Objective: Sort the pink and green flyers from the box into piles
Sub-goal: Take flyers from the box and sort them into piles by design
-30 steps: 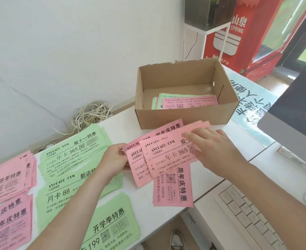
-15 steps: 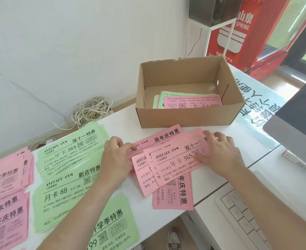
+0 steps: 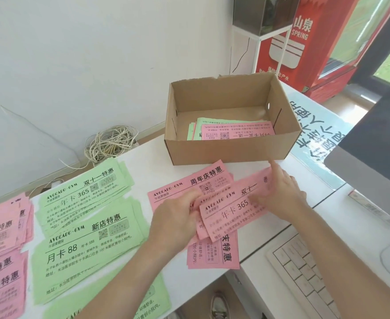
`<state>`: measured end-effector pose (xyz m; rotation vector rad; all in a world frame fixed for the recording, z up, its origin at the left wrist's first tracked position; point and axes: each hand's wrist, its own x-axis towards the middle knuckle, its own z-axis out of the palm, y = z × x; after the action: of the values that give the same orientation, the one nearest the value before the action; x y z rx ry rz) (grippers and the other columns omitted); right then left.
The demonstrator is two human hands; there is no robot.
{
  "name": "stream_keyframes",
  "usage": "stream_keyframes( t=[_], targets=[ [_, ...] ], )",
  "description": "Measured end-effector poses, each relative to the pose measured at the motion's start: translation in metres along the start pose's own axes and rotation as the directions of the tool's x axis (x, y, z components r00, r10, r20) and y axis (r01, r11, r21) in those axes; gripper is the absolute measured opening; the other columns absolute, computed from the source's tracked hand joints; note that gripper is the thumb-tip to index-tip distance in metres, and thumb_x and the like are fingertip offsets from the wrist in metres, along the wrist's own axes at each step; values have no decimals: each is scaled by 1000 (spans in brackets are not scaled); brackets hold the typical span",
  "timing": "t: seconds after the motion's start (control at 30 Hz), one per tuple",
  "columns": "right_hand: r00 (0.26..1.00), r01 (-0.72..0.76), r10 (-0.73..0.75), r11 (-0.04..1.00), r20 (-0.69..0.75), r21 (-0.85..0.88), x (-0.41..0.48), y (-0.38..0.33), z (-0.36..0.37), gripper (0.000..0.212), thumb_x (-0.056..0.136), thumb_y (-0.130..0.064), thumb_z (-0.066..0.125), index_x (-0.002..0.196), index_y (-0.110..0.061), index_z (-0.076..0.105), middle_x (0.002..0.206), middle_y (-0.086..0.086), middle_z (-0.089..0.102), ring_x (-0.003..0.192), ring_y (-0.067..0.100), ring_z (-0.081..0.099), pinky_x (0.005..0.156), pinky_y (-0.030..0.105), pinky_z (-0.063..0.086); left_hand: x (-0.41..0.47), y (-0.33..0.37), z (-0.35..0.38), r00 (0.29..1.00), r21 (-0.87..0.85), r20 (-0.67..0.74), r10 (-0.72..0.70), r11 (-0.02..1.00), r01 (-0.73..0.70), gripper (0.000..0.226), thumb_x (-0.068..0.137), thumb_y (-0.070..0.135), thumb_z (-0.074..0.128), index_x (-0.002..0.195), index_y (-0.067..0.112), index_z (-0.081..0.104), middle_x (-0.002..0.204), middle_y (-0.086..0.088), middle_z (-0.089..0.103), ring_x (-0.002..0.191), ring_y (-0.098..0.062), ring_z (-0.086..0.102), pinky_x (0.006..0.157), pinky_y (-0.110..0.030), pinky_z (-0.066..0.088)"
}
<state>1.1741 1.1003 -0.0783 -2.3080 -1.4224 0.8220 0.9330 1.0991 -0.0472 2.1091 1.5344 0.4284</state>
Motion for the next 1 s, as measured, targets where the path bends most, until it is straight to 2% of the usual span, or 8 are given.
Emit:
stream_keyframes(
  t=[0.1,0.2,0.37,0.53,0.63,0.8,0.9,1.0],
  targets=[
    [991,118,-72,882,-117,456,-11,2,-18,85,80,-10,73,146,-31,24,124,-4,59,112,15,57,78,18,49,-23,-4,-11,992,-155,-69,103,982,-113,25,88,15,63,101,37,65,86,35,64,80,8,60,66,-11,45],
    [962,251,-145,797,-230,550,-35,-1,-28,58,83,2,66,129,-28,49,94,-8,70,91,-1,62,67,2,42,-43,-4,-25,988,-250,-121,94,960,-122,34,87,10,67,100,41,65,93,35,65,86,7,63,73,-11,47],
    [971,238,-197,820,-132,520,-51,8,-9,28,84,-4,69,87,-32,68,79,-17,68,62,10,59,58,8,43,-57,-6,-22,991,-442,0,-132,889,118,47,73,21,81,97,58,63,102,34,64,104,10,56,86,-11,42],
    [970,241,-186,803,-155,544,-48,7,-8,20,85,-2,67,78,-21,68,79,-8,67,80,10,63,63,8,44,-50,-17,-14,947,-587,36,-320,760,279,42,66,21,85,99,38,66,99,18,71,98,2,63,84,-23,48],
    [966,260,-216,798,-145,543,-50,-2,-19,21,86,3,63,81,-17,67,77,-8,69,75,6,63,65,12,46,-46,-20,-16,929,-638,4,-370,714,287,25,81,11,73,94,32,69,99,15,72,100,-4,65,81,-20,51],
    [939,319,-333,750,-87,580,-65,-32,-40,26,86,7,61,84,-18,69,81,-3,72,78,10,65,72,24,49,-60,-20,-58,960,-667,-41,-278,723,180,57,88,-14,51,79,37,75,92,14,74,91,-1,68,80,-19,52],
    [916,289,-400,689,17,665,-83,-67,-43,17,86,11,59,90,-4,66,69,-11,70,62,-2,61,58,14,46,-84,-36,-96,954,-675,-112,-279,725,133,49,87,-13,54,81,32,74,89,11,74,86,-2,69,75,-16,51],
    [876,227,-452,694,168,684,-102,-106,-24,20,88,6,58,95,-11,66,73,-8,74,60,-1,64,50,8,43,-121,-66,-128,911,-655,-191,-365,739,159,48,84,-6,64,82,42,71,98,10,73,94,-8,68,81,-27,52]
  ],
)
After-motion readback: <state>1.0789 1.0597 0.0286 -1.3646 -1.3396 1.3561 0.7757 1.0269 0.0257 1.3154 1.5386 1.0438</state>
